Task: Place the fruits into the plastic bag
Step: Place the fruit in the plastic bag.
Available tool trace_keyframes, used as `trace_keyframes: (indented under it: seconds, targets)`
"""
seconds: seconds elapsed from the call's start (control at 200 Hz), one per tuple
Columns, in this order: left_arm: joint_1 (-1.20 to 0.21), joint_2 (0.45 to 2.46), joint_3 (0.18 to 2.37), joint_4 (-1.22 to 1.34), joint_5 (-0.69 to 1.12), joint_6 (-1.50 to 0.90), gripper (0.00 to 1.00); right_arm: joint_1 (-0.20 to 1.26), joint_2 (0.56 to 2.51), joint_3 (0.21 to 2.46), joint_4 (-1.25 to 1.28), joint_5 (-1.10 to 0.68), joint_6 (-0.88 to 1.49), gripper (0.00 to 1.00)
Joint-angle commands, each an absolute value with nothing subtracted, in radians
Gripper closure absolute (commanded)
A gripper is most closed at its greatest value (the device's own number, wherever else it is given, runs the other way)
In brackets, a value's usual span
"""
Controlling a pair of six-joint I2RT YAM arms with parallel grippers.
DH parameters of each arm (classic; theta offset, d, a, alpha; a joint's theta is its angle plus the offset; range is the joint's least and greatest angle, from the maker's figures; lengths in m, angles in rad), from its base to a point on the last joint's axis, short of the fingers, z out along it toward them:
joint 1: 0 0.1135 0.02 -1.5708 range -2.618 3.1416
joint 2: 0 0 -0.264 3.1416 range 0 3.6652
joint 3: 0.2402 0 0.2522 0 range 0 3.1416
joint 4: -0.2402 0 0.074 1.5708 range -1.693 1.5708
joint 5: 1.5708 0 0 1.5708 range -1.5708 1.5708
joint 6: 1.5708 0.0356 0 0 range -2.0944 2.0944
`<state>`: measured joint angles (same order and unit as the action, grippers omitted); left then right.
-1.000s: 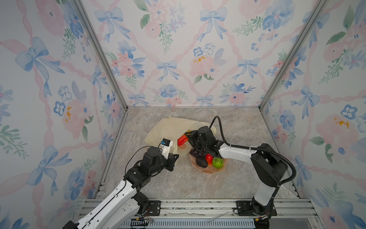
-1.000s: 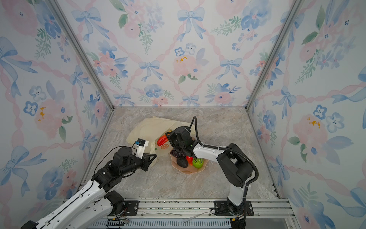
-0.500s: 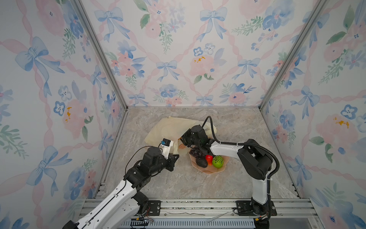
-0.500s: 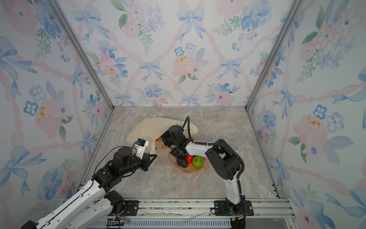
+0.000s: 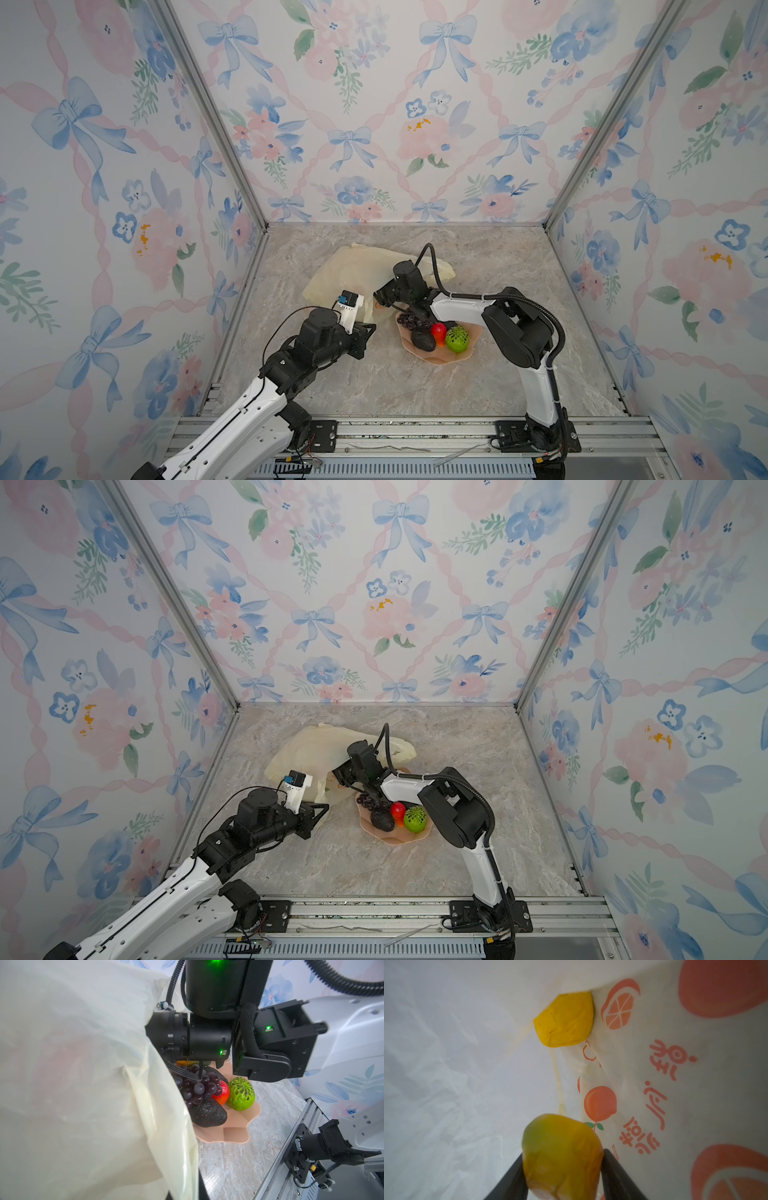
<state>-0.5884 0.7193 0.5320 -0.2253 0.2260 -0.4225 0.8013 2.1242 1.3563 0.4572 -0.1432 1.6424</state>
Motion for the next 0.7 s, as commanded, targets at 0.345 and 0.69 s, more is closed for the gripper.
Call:
trace_keyframes:
  seconds: [0.345,0.69]
  targets:
    - [-0.582,0.72,0.538,-0.208,0.238,-0.416,1.0,0.79,2.189,1.392,0.552,-0.199,1.664,0.27]
    - [-0.582,0.719,0.537,-0.207,0.235,-0.417,1.0,0.767,2.094,1.315,0.523,-0.205,1.6,0.25]
